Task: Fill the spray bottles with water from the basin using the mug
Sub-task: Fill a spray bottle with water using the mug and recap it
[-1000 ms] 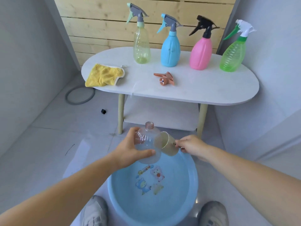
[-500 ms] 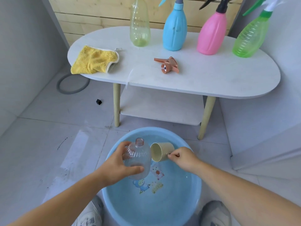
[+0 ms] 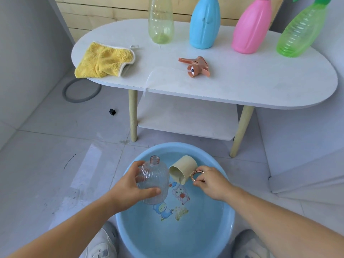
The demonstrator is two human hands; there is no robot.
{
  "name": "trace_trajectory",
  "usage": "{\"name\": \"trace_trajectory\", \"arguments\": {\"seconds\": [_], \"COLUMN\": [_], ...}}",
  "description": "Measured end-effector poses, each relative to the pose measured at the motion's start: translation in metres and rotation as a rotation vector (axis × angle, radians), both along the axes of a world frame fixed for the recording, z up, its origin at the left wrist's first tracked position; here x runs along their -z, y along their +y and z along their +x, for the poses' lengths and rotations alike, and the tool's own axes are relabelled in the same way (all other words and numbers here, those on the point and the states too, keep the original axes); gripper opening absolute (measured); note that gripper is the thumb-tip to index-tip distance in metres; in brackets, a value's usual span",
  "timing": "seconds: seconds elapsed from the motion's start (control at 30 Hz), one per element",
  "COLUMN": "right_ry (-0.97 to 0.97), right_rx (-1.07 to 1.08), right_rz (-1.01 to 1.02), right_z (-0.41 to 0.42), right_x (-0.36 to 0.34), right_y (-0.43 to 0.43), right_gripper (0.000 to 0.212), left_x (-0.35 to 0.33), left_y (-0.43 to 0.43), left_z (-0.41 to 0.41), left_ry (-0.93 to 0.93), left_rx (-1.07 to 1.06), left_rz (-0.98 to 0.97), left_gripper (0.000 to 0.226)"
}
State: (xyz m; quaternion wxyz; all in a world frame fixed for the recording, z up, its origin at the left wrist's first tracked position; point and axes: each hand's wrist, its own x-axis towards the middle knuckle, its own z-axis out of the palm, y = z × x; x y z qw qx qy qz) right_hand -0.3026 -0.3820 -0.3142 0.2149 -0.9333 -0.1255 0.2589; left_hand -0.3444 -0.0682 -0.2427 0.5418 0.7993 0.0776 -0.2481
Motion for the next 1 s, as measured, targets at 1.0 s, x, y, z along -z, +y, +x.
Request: {"name": "trace_trajectory", "arguments": {"seconds": [1.0], "right_ry": [0.333], "right_rx": [0.594], "right_rz": [0.548], "right_z": [-0.005], "right_x": [-0.073], "right_y": [-0.002], "right_gripper": [0.028], "left_x": [-0.045], "left_y": [-0.008], "left_z": [0.002], "left_ry": [-0.127], "left_rx": [0.106], "left_rz": [0.126], "left_gripper": [0.102]}}
